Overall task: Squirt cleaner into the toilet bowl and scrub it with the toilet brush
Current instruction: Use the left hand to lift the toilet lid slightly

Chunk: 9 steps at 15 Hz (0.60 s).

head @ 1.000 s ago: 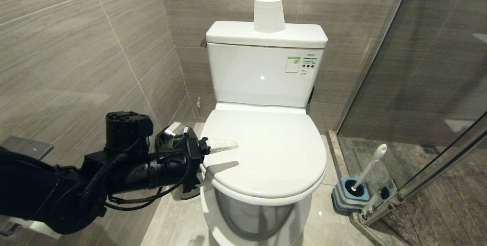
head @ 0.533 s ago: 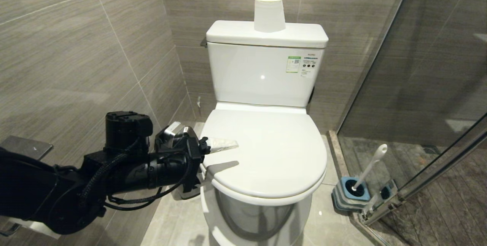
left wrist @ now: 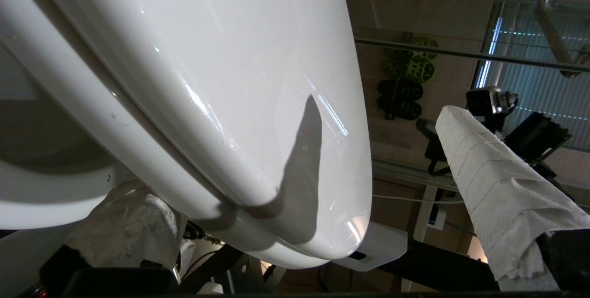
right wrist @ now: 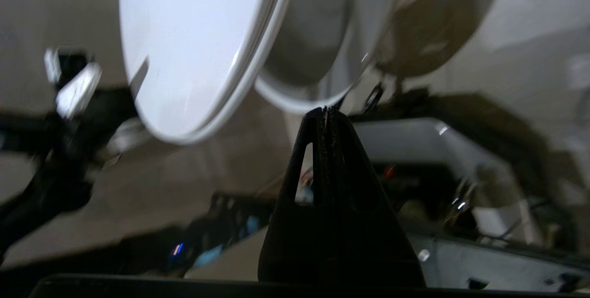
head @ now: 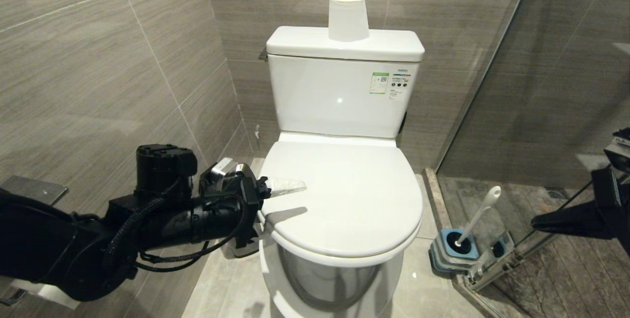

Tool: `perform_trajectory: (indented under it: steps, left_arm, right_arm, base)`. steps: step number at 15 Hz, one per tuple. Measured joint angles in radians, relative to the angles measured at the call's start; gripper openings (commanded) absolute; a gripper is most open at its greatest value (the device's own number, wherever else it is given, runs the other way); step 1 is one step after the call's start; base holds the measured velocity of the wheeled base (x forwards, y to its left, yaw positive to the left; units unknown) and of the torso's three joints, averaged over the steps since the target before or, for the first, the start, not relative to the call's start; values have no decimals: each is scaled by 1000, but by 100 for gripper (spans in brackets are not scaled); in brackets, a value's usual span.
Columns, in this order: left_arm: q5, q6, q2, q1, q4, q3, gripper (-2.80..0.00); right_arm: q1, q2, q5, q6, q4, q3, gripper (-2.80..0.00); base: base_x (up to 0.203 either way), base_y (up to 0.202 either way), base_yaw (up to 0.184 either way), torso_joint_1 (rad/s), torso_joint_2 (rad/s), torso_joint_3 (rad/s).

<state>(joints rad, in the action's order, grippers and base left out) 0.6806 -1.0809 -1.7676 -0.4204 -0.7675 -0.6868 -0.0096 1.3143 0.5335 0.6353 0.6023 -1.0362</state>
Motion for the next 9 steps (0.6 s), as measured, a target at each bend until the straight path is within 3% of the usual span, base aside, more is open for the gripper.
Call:
perform_trajectory:
  steps: [2,4,9]
  left_arm:
    - [0,-1,-3,0,0,0,0]
    - [-1,0,-6,0,0,0,0]
    - [-13,-1,-13,-2,-2,0,0]
  right_arm:
    - [0,9,148,-19,-7,43,-280]
    - [0,34,227,-77,-9,70,-280]
    - [0,40,239,-159,-9,207,-280]
  base:
    - [0,0,0,0,0,0]
    - [0,0,0,0,0,0]
    - [0,0,0,0,0,0]
